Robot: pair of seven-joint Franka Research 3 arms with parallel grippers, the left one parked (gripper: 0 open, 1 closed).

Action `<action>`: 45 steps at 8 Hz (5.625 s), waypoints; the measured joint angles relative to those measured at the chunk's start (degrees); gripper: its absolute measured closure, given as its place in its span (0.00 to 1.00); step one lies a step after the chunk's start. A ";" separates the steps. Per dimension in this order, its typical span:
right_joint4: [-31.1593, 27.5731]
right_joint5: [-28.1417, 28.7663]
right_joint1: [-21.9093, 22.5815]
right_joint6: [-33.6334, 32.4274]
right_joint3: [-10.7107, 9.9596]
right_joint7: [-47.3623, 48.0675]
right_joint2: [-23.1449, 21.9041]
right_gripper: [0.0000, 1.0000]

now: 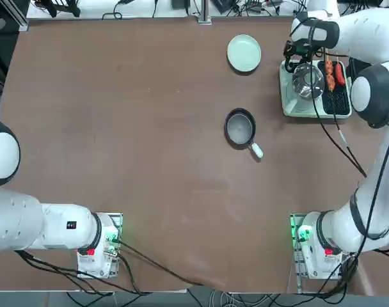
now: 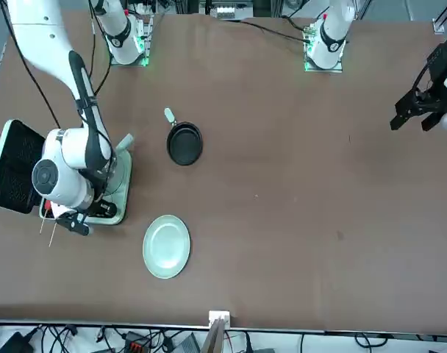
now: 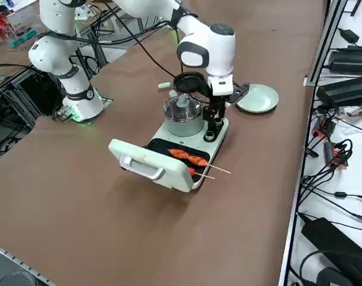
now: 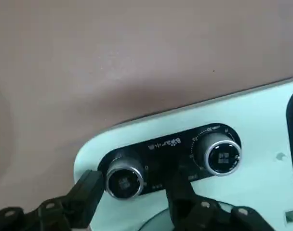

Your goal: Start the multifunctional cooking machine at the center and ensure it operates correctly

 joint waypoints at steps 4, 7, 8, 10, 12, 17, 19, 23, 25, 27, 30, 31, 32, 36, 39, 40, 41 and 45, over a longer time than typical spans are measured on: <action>0.65 0.09 0.03 0.09 0.03 0.01 0.16 0.30; 1.63 0.47 0.11 -0.13 0.23 0.01 0.33 0.60; 1.64 0.47 0.11 -0.13 0.23 0.01 0.33 0.60; 1.66 0.47 0.11 -0.15 0.23 0.01 0.33 0.60; 1.67 0.47 0.11 -0.15 0.23 -0.03 0.32 0.60; 1.70 0.46 0.11 -0.17 0.26 -5.42 0.33 0.60; 1.74 0.46 0.12 -0.21 0.28 -8.30 0.32 0.60; 2.19 0.31 0.28 -0.41 0.29 -18.91 0.31 0.60; 2.46 -0.66 0.77 -0.85 0.51 -23.42 0.37 0.69; 2.62 -1.45 1.19 -1.29 0.46 -26.73 0.36 0.71; 2.95 -2.44 1.38 -1.56 0.37 -32.52 0.40 0.84; 3.08 -2.50 1.47 -1.55 0.35 -33.33 0.48 0.84; 3.53 -2.32 1.84 -2.04 0.47 -33.44 0.75 0.71; 16.02 -0.57 3.37 -19.34 1.51 -33.45 -0.22 0.00; 23.80 -0.38 3.36 -28.36 1.91 -33.63 -4.22 0.00; 24.43 -0.36 3.35 -29.74 1.92 -33.76 -5.61 0.00; 24.82 -0.32 3.36 -31.41 2.02 -33.92 -6.94 0.00; 25.47 -0.30 3.37 -35.91 2.34 -33.90 -14.16 0.00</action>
